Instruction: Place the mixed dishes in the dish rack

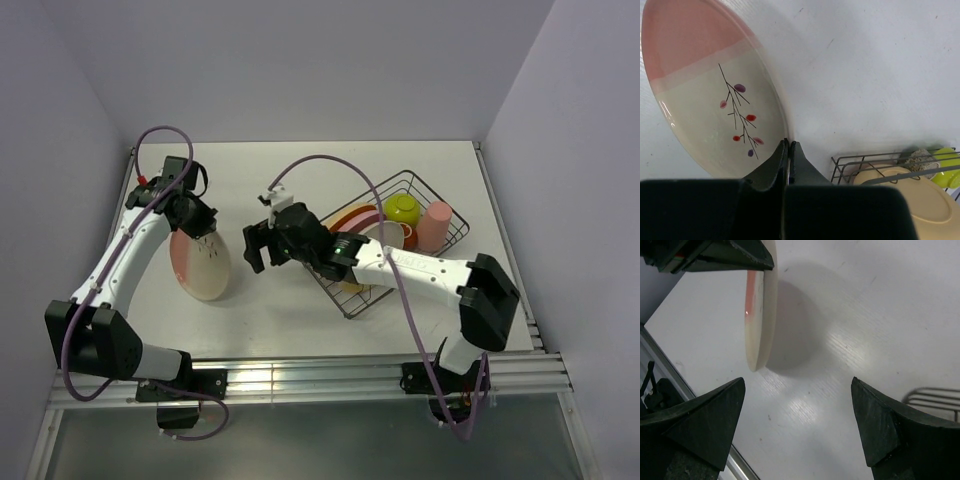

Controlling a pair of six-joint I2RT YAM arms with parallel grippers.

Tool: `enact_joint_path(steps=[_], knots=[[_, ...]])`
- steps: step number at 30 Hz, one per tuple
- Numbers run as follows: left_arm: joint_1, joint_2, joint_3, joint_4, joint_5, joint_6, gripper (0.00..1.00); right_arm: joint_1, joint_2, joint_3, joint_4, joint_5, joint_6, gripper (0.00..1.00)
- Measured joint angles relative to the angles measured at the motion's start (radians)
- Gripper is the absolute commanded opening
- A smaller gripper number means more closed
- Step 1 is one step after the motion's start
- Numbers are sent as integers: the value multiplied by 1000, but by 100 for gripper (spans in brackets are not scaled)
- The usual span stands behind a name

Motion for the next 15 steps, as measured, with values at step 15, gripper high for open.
enact_joint_path(steps=[15], knots=[[-3,-99,-69,3,42,2,0,3,320,197,189,-178,-58,84]])
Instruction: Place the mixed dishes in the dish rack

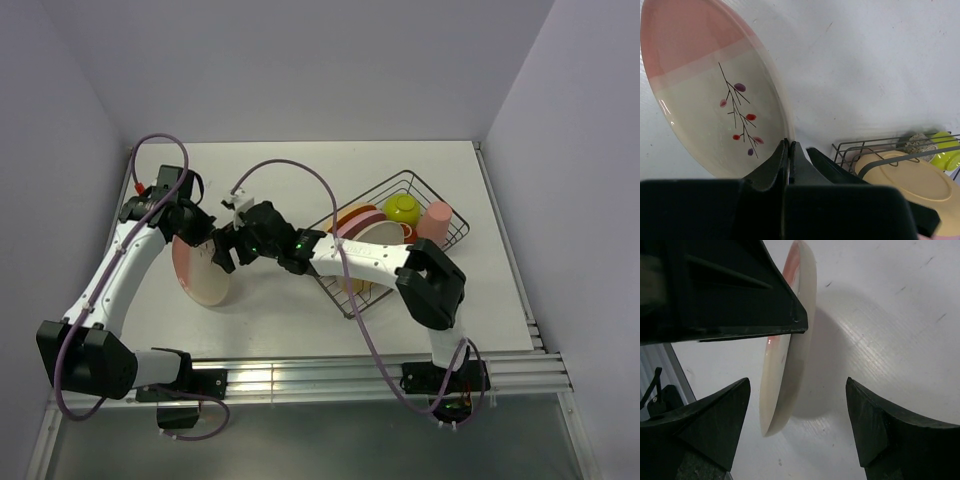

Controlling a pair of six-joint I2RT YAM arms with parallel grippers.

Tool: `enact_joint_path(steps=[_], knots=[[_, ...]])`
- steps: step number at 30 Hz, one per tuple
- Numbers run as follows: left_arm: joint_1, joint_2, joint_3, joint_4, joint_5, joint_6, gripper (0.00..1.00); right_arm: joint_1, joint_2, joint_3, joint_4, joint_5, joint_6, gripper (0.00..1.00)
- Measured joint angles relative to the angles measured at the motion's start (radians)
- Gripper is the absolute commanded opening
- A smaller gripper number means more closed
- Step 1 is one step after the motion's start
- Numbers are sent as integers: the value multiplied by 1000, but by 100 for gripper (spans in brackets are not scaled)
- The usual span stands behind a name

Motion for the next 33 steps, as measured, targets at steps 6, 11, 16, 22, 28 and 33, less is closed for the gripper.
enact_joint_path(steps=[6,11,16,22,28,33], knots=[[0,-16,-8,0,15,0,0,6,86,6,38,-33,19,68],[0,-24,-9,2,27,0,0,17,98,-18,100,-43,38,33],[1,-45,-14,-3,32,-1,0,16,98,-45,153,-13,80,0],[1,-45,-13,3,55,40,12,24,82,-69,166,26,87,0],[-5,-60,40,37,85,132,60,27,1,-148,144,48,55,0],[-5,-183,45,122,88,210,69,31,-116,-238,66,40,6,0]])
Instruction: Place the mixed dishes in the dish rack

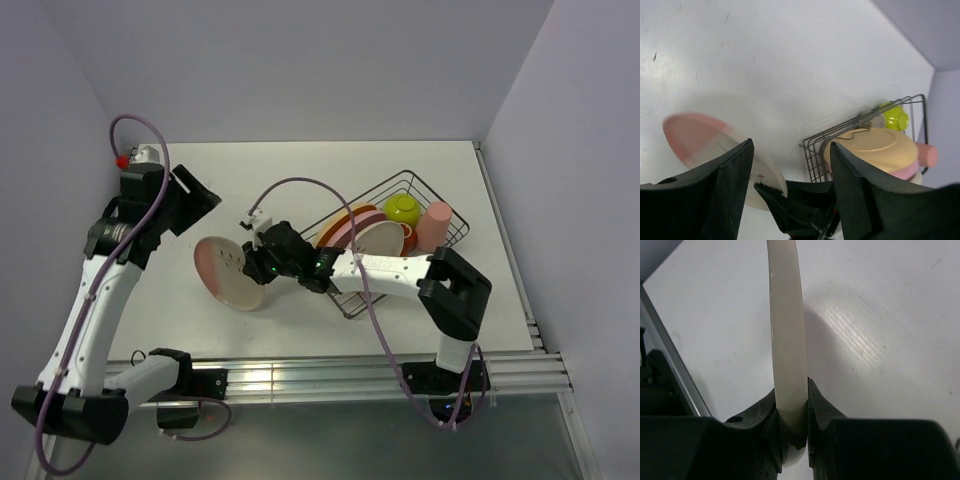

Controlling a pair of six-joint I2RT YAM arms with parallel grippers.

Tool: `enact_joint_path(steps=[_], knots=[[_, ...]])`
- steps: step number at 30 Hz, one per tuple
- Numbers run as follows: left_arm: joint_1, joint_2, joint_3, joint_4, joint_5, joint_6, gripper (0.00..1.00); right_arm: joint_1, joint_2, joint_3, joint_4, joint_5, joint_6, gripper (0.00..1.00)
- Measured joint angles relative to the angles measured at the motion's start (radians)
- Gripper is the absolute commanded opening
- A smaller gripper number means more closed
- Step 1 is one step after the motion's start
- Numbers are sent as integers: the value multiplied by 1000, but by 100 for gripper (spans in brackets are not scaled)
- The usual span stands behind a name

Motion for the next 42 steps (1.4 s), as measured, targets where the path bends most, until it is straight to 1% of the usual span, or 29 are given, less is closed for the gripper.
enact_joint_path(steps=[5,8,11,14,16,21,27,32,37,40,42], knots=[[0,-141,-39,127,69,89,69,0,-169,-116,-121,-44,-47,0],[1,-190,-111,215,191,139,68,1,-288,-183,-213,-77,-60,0],[1,-198,-182,288,318,172,68,1,-419,-225,-309,-114,-62,0],[1,-196,-263,348,423,191,68,1,-553,-232,-380,-155,-58,0],[1,-200,-300,376,494,203,68,0,-635,-232,-398,-185,-48,0],[-5,-216,-341,465,698,236,69,-19,-767,-232,-413,-283,-10,0],[-23,-325,-394,564,917,261,69,-42,-845,-232,-462,-387,21,0],[-27,-402,-442,680,1016,233,69,-44,-876,-248,-484,-439,29,0],[-54,-400,-476,829,1133,148,70,-46,-906,-282,-504,-463,34,0],[-110,-379,-478,872,1176,127,70,-48,-908,-283,-517,-466,35,0],[-154,-369,-478,869,1188,130,71,-51,-908,-283,-517,-468,35,0]])
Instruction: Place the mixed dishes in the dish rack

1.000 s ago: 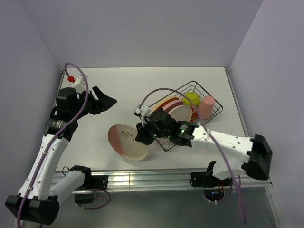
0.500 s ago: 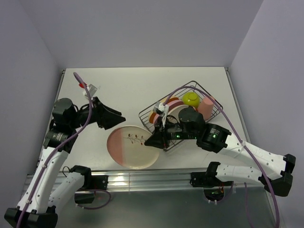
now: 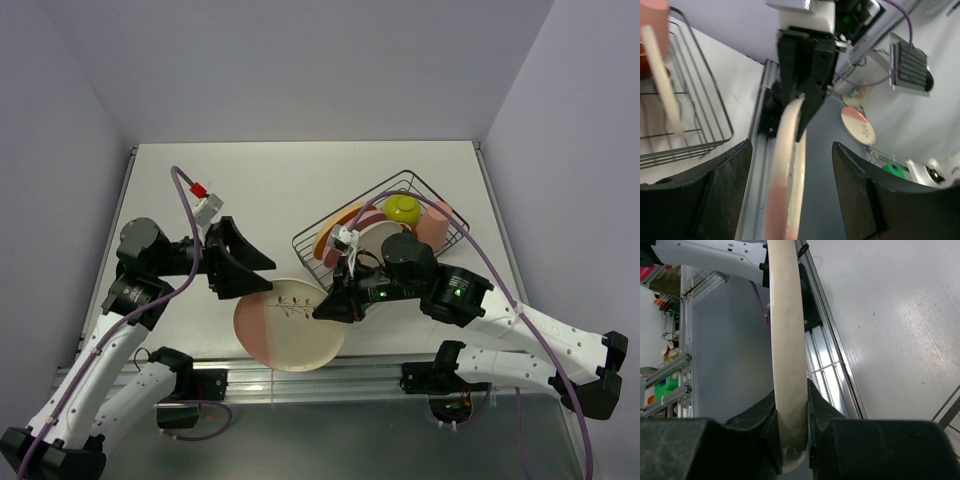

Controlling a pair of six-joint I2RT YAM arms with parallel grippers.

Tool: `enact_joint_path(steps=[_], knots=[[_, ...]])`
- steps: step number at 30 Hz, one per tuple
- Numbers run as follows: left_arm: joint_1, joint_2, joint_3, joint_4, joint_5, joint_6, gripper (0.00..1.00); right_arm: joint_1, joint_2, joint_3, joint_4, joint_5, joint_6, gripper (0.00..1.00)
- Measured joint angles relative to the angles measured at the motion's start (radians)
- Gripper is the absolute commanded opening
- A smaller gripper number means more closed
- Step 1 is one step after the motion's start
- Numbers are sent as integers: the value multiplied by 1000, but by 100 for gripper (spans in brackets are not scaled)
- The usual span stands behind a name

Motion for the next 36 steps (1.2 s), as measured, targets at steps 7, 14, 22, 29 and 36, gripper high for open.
enact_joint_path(steps=[7,14,22,29,36], knots=[[-138,56,6,-100,-20,91,70,-16,2,9,-9,-9,-8,0],[-214,72,11,-189,-39,166,62,-60,2,37,-32,-42,-18,0],[-270,115,44,-231,-67,208,0,-72,-27,40,-63,-55,-8,0],[-338,141,72,-267,-200,221,0,-80,-64,42,-121,-33,1,0],[-352,161,160,-344,-438,220,15,-87,-75,72,-127,3,4,0]])
